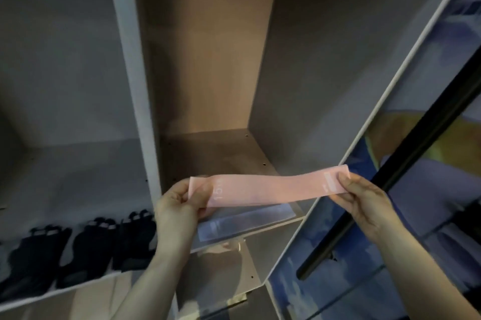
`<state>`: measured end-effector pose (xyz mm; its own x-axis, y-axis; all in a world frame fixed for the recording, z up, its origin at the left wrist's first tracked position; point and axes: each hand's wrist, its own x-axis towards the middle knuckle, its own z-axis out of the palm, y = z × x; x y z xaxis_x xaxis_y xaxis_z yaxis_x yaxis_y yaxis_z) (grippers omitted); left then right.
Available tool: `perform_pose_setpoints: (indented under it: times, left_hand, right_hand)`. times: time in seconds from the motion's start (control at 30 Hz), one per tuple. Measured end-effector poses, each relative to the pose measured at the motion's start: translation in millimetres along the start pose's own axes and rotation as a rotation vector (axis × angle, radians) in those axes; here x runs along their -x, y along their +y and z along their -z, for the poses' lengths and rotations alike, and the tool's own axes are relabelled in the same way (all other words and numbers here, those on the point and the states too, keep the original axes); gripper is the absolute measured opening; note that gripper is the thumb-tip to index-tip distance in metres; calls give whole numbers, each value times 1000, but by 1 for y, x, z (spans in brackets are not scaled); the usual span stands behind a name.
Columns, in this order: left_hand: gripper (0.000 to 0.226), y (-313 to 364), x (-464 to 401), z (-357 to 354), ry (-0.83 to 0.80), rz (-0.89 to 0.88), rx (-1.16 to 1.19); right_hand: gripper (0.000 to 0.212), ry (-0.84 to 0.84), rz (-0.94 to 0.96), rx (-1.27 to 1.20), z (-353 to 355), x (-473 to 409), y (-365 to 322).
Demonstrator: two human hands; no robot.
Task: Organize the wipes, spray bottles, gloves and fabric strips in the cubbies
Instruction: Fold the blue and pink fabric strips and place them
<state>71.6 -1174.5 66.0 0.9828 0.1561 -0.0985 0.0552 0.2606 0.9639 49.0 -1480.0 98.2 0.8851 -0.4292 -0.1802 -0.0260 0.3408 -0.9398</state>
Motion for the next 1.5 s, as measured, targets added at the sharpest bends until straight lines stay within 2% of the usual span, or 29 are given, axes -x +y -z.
perform_pose_setpoints:
  times: [0.07,0.17,0.23,0.33,0.4,0.5,0.7,0.8,0.9,1.0,1.1,1.2,1.5]
  left_hand:
    - [5,-25,-16,-13,77,99,8]
    - [14,-57,-42,-26,205,254,42]
    - [15,-71,-61,-32,273,294,51]
    - [17,-89,-88,-34,331,366,60]
    - [20,-103,-103,-32,329,392,32]
    - [23,-123,-122,-27,341,421,-31]
    - [28,-158,-151,-19,374,506,-144]
    - [26,-174,-163,-16,395,491,-168]
    - [21,-187,-174,-11,385,478,-295]
    - [29,-201,-184,-4,386,493,-408]
    - [34,-217,-192,2,374,493,-483]
    - [34,-201,-186,-5,368,490,-509]
    - [35,-196,-180,-3,356,473,-550]
  right_hand:
    - [13,-5,-57,-8,4,-31,14]
    - [20,14,-191,26,4,-74,45]
    - [26,28,-291,38,4,-98,68]
    - [16,37,-361,113,3,-131,98]
    - [23,52,-379,179,0,-148,111]
    - [32,80,-364,291,-6,-171,127]
    - [9,142,-273,493,-12,-208,158]
    - [23,159,-265,653,-9,-223,175]
    - [26,135,-239,861,-6,-233,186]
    - [28,138,-199,999,-2,-239,192]
    - [26,155,-168,1023,-2,-238,193]
    - [27,145,-160,1052,-2,-238,195]
    - [20,160,-147,902,2,-242,204]
